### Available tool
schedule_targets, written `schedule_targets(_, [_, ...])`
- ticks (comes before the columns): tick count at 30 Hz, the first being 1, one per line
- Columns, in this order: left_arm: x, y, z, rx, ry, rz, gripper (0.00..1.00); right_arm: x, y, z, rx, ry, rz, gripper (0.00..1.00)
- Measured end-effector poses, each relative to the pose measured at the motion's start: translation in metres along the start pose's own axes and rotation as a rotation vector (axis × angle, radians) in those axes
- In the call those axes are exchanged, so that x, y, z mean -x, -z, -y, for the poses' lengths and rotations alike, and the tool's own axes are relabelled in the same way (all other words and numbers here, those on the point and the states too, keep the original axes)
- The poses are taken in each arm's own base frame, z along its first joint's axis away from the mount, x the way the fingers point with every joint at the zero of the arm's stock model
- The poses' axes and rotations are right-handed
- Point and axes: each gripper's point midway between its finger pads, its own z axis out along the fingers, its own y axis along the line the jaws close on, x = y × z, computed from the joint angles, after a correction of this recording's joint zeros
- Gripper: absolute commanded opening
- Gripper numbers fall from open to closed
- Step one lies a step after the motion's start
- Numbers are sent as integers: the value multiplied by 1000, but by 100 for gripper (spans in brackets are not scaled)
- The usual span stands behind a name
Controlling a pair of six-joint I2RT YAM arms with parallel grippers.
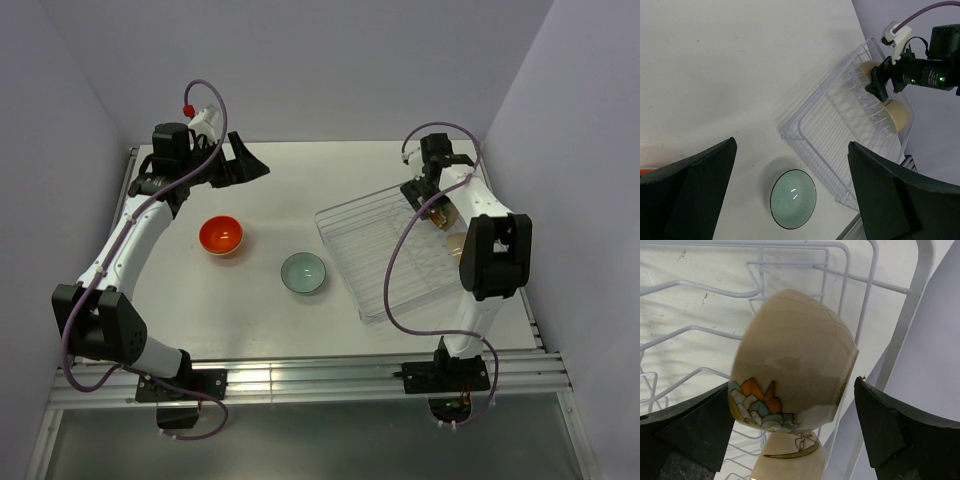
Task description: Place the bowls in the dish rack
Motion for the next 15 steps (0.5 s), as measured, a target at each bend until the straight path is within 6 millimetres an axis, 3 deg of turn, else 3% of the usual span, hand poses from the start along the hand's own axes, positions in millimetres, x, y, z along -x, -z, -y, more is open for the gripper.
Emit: schedule_targets(15, [0,0,-1,0,-15,-2,99,11,13,-14,61,4,20,100])
